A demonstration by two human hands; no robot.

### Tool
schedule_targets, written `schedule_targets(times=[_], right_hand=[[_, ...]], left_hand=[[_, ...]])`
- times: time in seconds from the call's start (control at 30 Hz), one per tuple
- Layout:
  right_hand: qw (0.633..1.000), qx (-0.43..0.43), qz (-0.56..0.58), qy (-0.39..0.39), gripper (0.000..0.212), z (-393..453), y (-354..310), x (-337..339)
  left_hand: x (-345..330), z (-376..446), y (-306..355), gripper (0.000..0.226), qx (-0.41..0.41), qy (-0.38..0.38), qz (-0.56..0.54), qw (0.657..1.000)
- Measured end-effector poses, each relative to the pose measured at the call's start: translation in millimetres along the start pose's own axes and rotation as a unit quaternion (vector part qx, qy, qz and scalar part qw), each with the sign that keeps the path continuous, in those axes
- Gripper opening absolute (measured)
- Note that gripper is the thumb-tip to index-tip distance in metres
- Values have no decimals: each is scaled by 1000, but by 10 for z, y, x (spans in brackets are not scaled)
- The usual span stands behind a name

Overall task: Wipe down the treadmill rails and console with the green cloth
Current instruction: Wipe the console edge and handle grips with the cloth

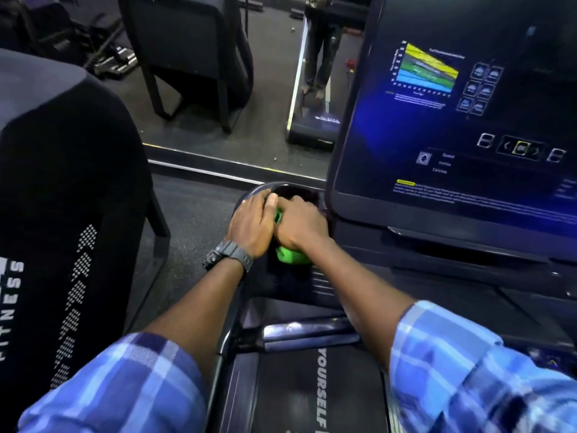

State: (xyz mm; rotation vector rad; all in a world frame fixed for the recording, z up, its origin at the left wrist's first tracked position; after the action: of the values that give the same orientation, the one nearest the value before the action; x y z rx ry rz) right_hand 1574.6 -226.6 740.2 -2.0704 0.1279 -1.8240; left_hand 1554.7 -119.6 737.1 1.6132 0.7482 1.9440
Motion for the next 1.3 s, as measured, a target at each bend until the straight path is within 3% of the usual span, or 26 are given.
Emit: schedule_targets(times=[0.13, 0.23, 0.3, 0.37, 0.43, 0.53, 0.63, 0.7, 0.8, 0.93, 1.0, 1.1, 1.23, 1.3], right_hand=[[972, 218, -69, 44, 51, -686, 35, -26], [907, 390, -160, -7, 60, -961, 226, -19], [916, 357, -184, 12, 73, -775, 221, 52], [974, 191, -110, 50, 77, -507, 96, 49], [993, 61, -28, 96, 67, -405, -56, -52], [991, 103, 5, 81, 48, -314, -134, -16], [996, 20, 65, 55, 41, -83, 75, 86], [996, 53, 12, 68, 42, -155, -78, -21], [955, 259, -89, 115, 50, -703, -214, -167], [827, 516, -213, -64, 38, -1223, 388, -136], [825, 513, -205, -119, 43, -1187, 512, 59], [886, 441, -118, -75, 56, -1105, 247, 136], [923, 334, -85, -172, 44, -1237, 358, -1], [940, 283, -85, -169, 46, -1191, 634, 191]], left_hand=[[24, -93, -30, 48, 26, -4, -7, 1000], [40, -278, 20, 47, 16, -8, -1, 1000], [33, -414, 53, 53, -1, -13, 1, 1000], [59, -519, 33, 63, 6, -6, -17, 1000], [101, -627, -41, 60, 37, 13, -45, 998], [137, -785, -106, 55, 64, 36, -46, 996], [117, -843, -58, 56, 44, 35, -7, 998], [110, -827, 10, 53, 25, 34, -1, 999], [204, -860, -32, 49, 34, 91, -40, 994], [149, -939, 38, 61, 43, 74, 15, 996], [66, -1015, 190, 64, 11, 62, 65, 996], [-70, -1105, 268, 66, 24, 49, 102, 993], [-91, -1210, 402, 67, 44, 46, 88, 994], [-119, -1283, 533, 60, 21, 37, 121, 992]])
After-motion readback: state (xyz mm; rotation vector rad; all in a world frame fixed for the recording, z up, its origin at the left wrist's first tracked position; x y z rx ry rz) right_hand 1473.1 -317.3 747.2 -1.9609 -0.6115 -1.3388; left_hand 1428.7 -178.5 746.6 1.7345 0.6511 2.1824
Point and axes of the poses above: each hand's wrist, its own z-axis towards the middle knuckle, its own x-axis out of the back of the hand, y = z × x, the point moved 8 cm from there along z, towards the middle knuckle, and after that the axes turned 7 degrees about z, right-handed, at the moved point
